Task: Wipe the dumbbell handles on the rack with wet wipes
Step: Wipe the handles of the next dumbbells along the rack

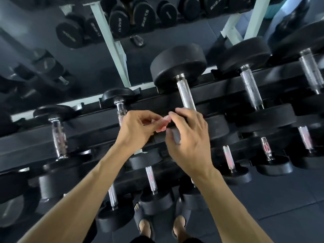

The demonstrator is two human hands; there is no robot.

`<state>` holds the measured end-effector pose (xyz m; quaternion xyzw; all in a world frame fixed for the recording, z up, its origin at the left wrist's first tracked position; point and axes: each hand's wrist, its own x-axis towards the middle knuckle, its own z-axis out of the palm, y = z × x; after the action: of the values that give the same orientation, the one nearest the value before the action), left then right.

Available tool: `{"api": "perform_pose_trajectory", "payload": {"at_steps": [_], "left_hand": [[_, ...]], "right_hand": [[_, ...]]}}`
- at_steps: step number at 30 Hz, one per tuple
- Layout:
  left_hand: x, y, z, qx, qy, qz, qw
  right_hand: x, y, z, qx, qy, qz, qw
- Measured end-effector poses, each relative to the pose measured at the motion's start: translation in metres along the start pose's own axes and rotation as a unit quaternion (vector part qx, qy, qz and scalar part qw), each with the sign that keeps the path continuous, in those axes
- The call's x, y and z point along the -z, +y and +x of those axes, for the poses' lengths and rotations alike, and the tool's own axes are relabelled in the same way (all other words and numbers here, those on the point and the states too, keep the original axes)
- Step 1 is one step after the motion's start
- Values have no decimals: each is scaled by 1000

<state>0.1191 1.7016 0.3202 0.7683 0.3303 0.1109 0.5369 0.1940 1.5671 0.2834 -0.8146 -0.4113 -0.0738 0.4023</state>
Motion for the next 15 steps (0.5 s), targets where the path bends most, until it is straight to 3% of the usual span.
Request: {"api": "perform_pose_trajectory", "payload": {"at_steps": [4,10,12,15], "left_hand": [[34,-21,-14,28,16,-54,998],[80,-50,-22,59,1,-129,990],[90,-60,-23,50,7,-109,993],[96,-82,-24,18,96,17,995]], "right_hand": [[-32,-34,0,-6,-75,65,995],[-65,-78,3,-187,-105,219,952],[-75,-86,4,-204,-100,228,947],[-85,-86,6,-220,-75,222,947]]}}
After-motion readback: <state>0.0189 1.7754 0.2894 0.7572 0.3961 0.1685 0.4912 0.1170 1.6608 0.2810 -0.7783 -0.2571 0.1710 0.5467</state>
